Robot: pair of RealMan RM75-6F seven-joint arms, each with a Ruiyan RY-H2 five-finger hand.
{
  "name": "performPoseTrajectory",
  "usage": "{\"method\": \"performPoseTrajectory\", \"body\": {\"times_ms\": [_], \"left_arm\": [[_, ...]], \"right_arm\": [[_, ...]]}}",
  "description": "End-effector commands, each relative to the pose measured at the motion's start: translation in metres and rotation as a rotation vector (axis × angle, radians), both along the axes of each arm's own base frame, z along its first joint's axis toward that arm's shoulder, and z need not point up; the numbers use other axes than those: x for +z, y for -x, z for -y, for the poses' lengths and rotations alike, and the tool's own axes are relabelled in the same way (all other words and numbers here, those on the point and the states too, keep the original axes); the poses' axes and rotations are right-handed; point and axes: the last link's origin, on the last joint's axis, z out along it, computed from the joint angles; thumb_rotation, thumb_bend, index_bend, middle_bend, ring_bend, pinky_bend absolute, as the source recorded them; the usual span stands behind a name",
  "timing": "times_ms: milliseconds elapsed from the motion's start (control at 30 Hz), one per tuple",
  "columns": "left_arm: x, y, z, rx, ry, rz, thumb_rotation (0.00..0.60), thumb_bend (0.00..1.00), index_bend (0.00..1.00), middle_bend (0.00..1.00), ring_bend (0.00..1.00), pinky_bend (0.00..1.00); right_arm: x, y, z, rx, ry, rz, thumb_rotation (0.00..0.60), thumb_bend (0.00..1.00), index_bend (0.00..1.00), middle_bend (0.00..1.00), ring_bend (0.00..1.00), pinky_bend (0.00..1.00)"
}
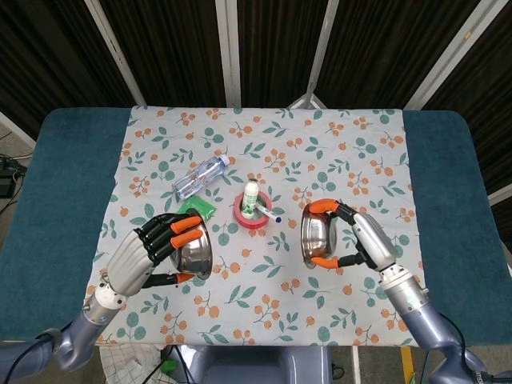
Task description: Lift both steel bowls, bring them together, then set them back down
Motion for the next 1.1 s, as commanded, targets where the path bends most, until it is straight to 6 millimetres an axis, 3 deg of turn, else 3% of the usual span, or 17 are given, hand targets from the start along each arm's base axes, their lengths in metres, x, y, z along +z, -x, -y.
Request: {"method": "performPoseTrajectory", "body": {"times_ms": [33,200,367,500,667,1100], "left_arm": [[0.011,0.008,0.003,0.050,-0.022,-0.117,0.600,0.00,0.22,0.18,0.24,0.32],[0.021,0.010,0.002,0.030,-0.058,-0.192,0.600,0.00,0.22,0.19,0.24,0.32],[0.024,0.022,0.000,-0.022,-0.157,-0.303,0.600,0.00,0.22,0.19,0.24,0.32],[0.023,0.051,0.007,0.213,-0.107,-0.522,0.600,0.00,0.22,0.20,0.24,0.32],[0.025,0.052,0.009,0.330,-0.045,-0.584,0.600,0.00,0.21,0.19,0.24,0.32],[0.023,0.065,0.010,0.630,0.182,-0.754,0.600,0.00,0.20,0.21,0.24,0.33]], "right_arm": [[-0.004,0.013,-0.001,-0.014,0.031,-0.156,0.600,0.18,0.58,0.31,0.49,0.51],[-0.006,0.014,-0.006,-0.005,-0.024,-0.280,0.600,0.18,0.58,0.31,0.49,0.51],[-0.010,0.010,-0.015,-0.011,-0.193,-0.380,0.600,0.18,0.58,0.31,0.49,0.51],[-0.015,0.013,-0.015,-0.010,-0.311,-0.548,0.600,0.19,0.60,0.31,0.49,0.51],[-0.017,0.012,-0.013,-0.028,-0.346,-0.589,0.600,0.20,0.61,0.31,0.49,0.51],[-0.034,0.024,-0.011,-0.008,-0.130,-0.692,0.600,0.20,0.61,0.31,0.49,0.51]]}}
